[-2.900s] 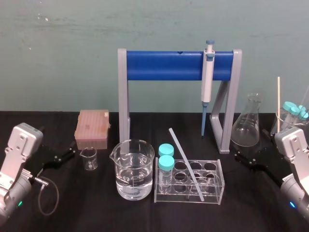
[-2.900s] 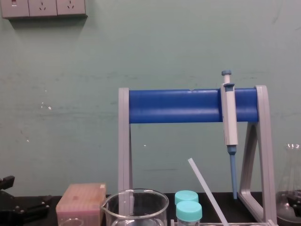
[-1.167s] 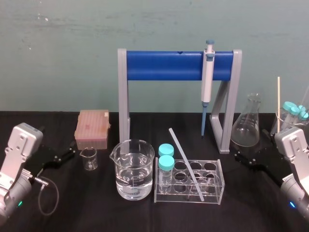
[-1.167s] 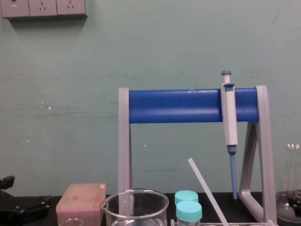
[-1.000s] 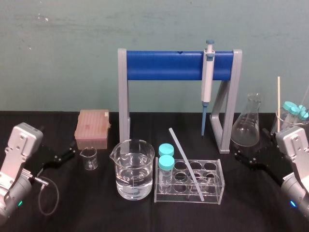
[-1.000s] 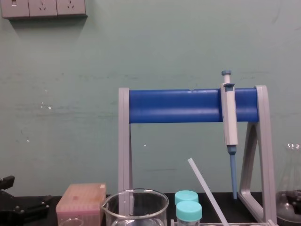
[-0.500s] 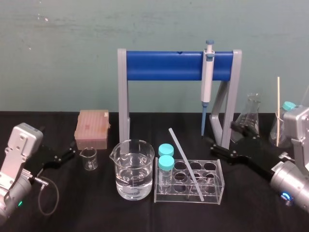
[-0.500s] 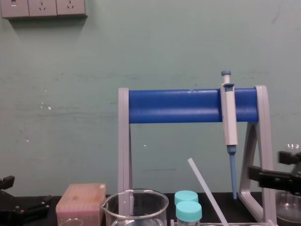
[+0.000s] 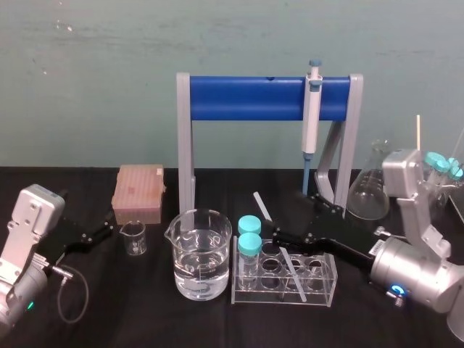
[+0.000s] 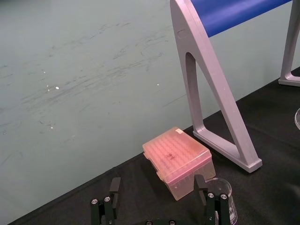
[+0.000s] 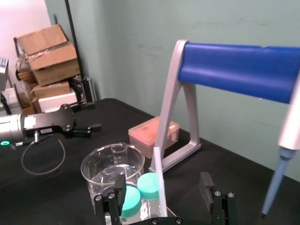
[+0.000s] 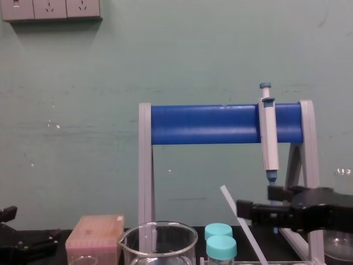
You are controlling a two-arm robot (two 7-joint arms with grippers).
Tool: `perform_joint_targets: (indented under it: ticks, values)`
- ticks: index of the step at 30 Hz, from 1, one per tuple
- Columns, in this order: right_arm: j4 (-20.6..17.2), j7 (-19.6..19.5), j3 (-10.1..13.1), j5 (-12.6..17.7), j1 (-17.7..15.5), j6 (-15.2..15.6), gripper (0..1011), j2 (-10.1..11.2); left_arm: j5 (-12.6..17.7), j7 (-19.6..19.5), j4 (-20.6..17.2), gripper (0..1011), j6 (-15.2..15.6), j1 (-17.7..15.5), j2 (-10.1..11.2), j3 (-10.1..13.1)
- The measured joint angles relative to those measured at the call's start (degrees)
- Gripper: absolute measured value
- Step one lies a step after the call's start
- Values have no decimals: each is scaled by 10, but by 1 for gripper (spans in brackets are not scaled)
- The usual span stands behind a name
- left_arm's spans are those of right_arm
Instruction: Pick up the stirring rod with one hand, then place it down.
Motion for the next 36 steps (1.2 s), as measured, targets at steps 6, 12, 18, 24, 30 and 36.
perform_joint_targets:
  ticks: [6,12,18,24,30,36]
  values:
    - [35,15,-16,-15,29,16,1003,-22,0,0,0,1000,0,0,0,0]
    - [71,24,-26,-24,56,21,1003,-45,0,0,0,1000,0,0,0,0]
    - [102,32,-33,-29,77,21,1003,-63,0,0,0,1000,0,0,0,0]
    - [118,37,-38,-34,87,22,1003,-71,0,0,0,1000,0,0,0,0]
    - [124,39,-41,-41,91,16,1003,-74,0,0,0,1000,0,0,0,0]
    - [123,39,-40,-39,91,16,996,-73,0,0,0,1000,0,0,0,0]
